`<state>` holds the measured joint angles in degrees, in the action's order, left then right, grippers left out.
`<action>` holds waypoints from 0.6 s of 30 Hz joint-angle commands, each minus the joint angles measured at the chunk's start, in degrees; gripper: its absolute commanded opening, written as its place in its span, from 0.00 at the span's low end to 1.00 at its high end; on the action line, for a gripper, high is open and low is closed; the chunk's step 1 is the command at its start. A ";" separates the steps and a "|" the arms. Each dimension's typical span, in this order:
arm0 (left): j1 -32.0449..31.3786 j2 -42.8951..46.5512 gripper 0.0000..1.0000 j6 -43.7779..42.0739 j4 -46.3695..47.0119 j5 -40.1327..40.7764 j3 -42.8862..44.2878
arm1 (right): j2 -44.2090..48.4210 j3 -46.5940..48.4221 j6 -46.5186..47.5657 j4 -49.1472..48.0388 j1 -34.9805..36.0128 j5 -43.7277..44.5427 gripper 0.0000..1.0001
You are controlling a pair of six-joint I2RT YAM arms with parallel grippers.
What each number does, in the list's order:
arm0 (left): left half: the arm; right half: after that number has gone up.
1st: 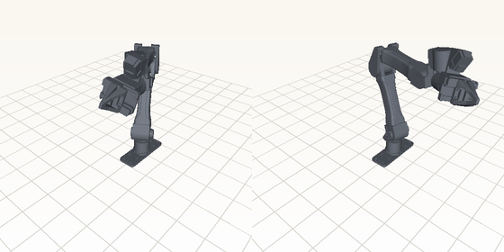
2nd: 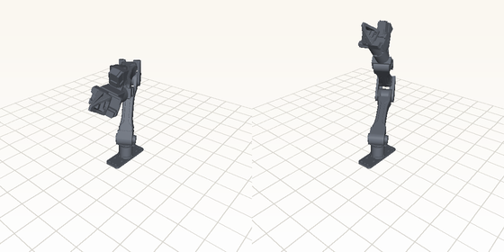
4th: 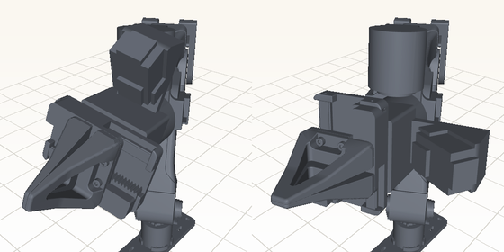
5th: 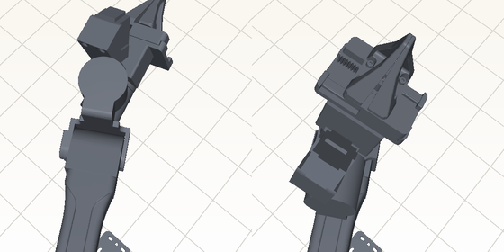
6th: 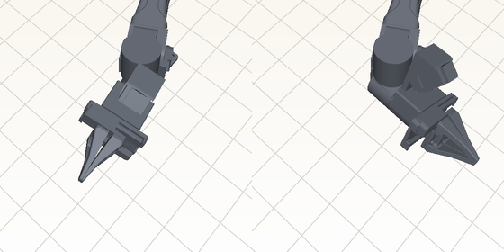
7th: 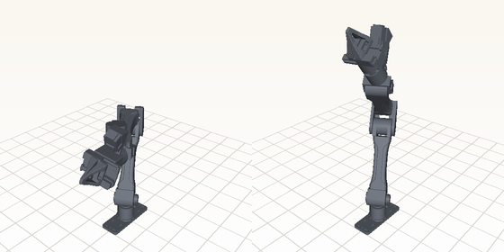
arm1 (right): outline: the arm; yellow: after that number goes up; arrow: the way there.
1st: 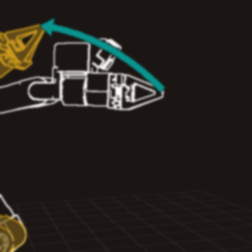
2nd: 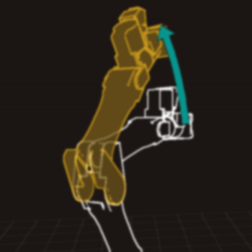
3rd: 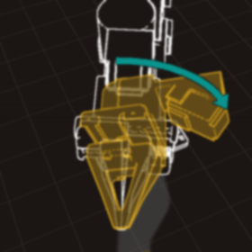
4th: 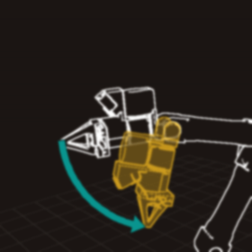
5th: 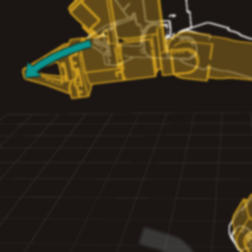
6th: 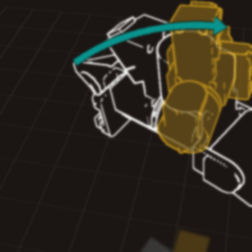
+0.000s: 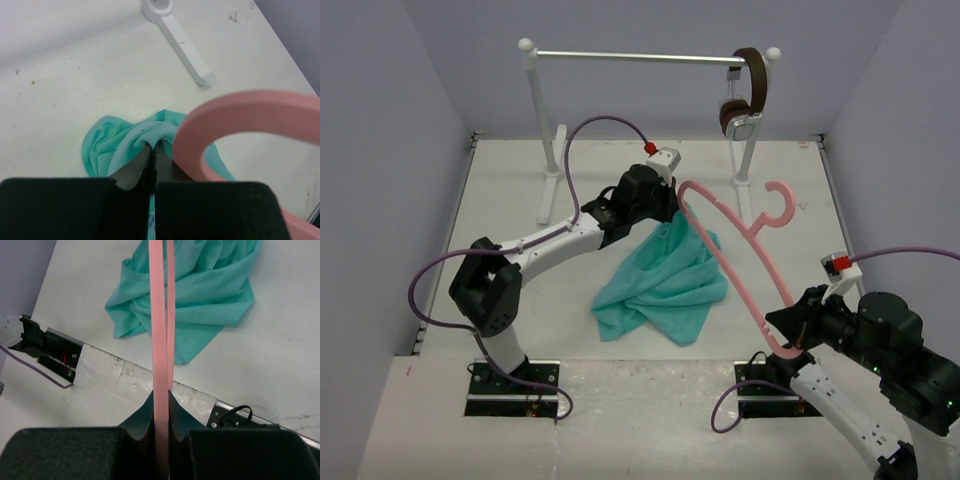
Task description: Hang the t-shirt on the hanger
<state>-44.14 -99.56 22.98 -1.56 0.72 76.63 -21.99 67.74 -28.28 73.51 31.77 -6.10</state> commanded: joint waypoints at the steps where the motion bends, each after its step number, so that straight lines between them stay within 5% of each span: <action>1: 0.11 -1.91 0.00 4.37 0.18 0.80 3.35 | -0.24 -0.69 -2.12 5.46 0.14 -2.56 0.00; 14: 0.11 0.07 0.00 7.03 -0.89 3.22 2.53 | -2.94 -8.64 -4.41 1.14 0.14 2.56 0.00; 18: 0.11 4.91 0.00 9.04 -2.84 7.13 -0.08 | -8.83 -6.11 -5.08 -3.39 0.14 11.77 0.00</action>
<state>-44.16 -101.68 29.33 -3.76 2.81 77.64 -25.20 59.12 -31.95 76.78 31.82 -3.68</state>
